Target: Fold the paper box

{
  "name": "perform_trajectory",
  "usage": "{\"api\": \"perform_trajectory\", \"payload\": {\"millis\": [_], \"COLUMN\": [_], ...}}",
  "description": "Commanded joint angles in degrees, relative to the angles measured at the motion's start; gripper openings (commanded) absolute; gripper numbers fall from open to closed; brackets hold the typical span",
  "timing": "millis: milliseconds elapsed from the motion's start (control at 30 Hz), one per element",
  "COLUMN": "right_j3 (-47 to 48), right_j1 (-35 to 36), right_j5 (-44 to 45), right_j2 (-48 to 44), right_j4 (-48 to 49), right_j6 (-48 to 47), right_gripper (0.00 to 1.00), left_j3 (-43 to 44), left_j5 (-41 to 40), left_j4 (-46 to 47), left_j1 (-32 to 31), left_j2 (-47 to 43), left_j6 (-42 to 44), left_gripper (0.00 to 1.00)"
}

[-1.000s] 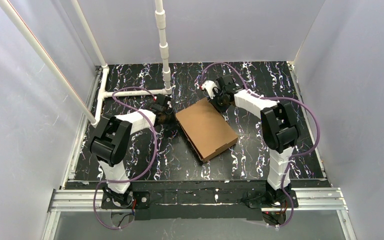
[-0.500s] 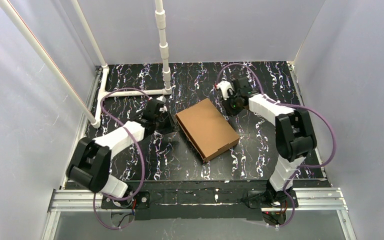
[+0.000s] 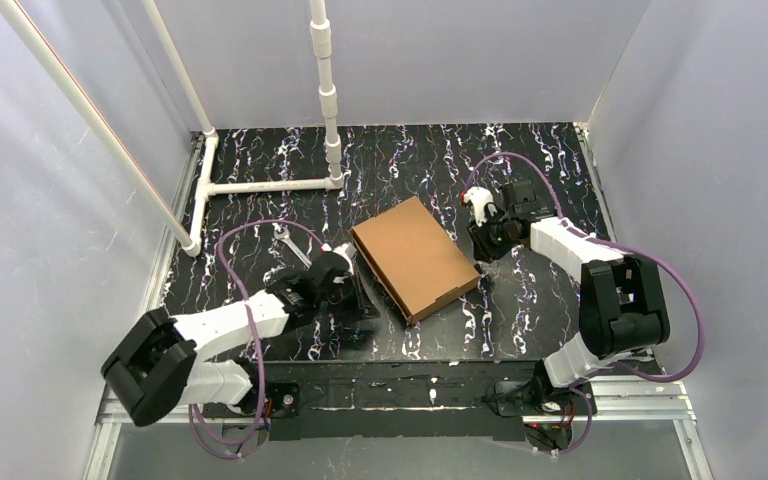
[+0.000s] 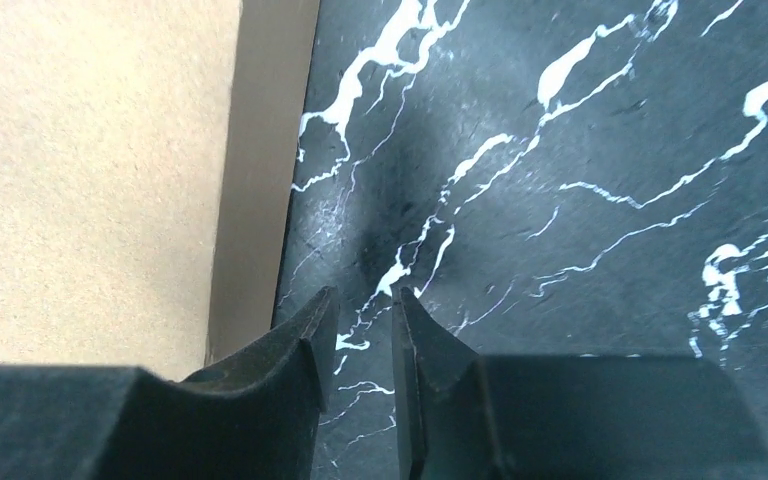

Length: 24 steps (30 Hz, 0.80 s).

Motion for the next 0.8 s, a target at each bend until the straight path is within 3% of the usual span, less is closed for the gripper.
{"api": "perform_trajectory", "payload": {"millis": [0,233,400,567,767], "right_j3": [-2.71,-5.69,-6.45,-6.29,-6.80], "right_j1": [0.31,10.92,11.81,7.26,5.82], "right_j5": [1.40,4.55,4.31,10.97,11.97], "right_j2": [-1.79,-1.13,-2.70,-4.19,-4.51], "right_j4": [5.00,7.09,8.09,9.90,10.27], "right_j6": [3.18,3.41,4.79,6.73,6.65], "right_gripper": [0.34,0.31,0.31,0.34,0.34], "left_j3": [4.73,20.23,26.73,21.60,11.56], "left_j5": [-6.74,-7.80,-9.52,-10.91,-11.71], "left_j4": [0.91,0.04,-4.41,-6.54,-5.19], "left_j1": [-6.00,-10.88,-11.27,-11.29,-11.60], "left_j2": [6.77,24.88,29.86,23.62,16.88], "left_j6": [-7.25,-9.89,-8.87,-8.29,-12.16], "left_gripper": [0.00,0.00,0.00,0.00,0.00]}}
